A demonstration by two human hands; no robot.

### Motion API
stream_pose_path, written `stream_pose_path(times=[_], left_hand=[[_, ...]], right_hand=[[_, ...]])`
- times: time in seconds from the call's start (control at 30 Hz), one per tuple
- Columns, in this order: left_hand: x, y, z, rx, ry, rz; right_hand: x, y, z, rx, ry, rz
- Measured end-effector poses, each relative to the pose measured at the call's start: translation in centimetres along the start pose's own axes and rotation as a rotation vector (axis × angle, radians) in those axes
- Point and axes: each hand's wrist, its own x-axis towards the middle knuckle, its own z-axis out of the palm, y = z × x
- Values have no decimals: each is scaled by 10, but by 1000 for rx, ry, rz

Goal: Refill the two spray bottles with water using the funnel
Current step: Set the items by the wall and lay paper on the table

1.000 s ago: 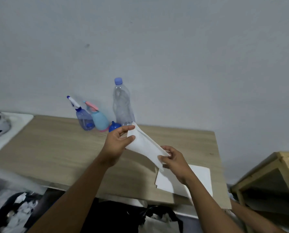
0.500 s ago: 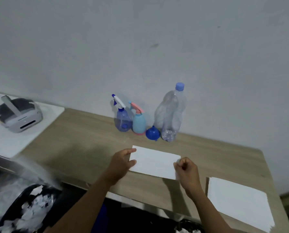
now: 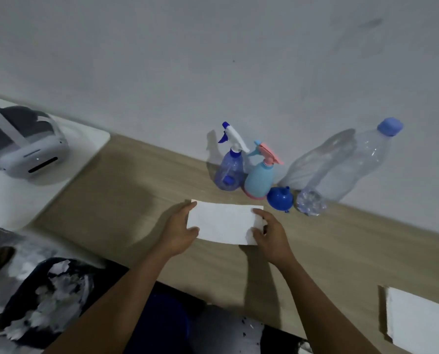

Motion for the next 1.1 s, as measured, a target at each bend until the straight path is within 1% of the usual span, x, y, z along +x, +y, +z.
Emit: stream_pose_path(times=[0.1,0.2,0.23,0.27,0.3,0.33,0.37,0.4,0.43,0.5,0.53,0.6,0.67,0.77,0.97,1.1], left_hand=[[18,-9,-2,49,20,7],[29,-18,-1,39,14,-9],[30,-21,-2,60,34,-7],[31,-24,-2,122,66,-12],[30,-27,-3,215,108,-34],[27,-28,-3,303,162,-56],[24,-28,-3,365,220,-44],[20,-27,-2,404,268,25],[18,-28,1,450,285,133],[18,-31,9,605,201,297],[22,-33,13,686,146,326],[35,-39,18,789,73,311],[46,-43,22,842,8,286],[52,-49,28,852,-68,277],[51,-55,32,869,-58,281],[47,-48,42,874,-113,278]], right_hand=[[27,-13,10,-78,-28,-10],[49,-14,23,-145,-31,-1],[53,-12,27,-196,-8,-3],[55,-10,31,-297,32,-18],[54,-7,35,-410,83,-41],[52,-5,39,-471,141,-60],[48,-5,44,-465,176,-76],[45,-7,51,-433,180,-101],[42,-8,58,-411,159,-128],[42,-7,72,-468,68,-191],[44,-4,78,-524,24,-214],[50,0,87,-565,-50,-178],[54,2,94,-593,-80,-187],[58,3,105,-657,-135,-205],[61,8,109,-741,-185,-188],[57,14,97,-745,-207,-176]])
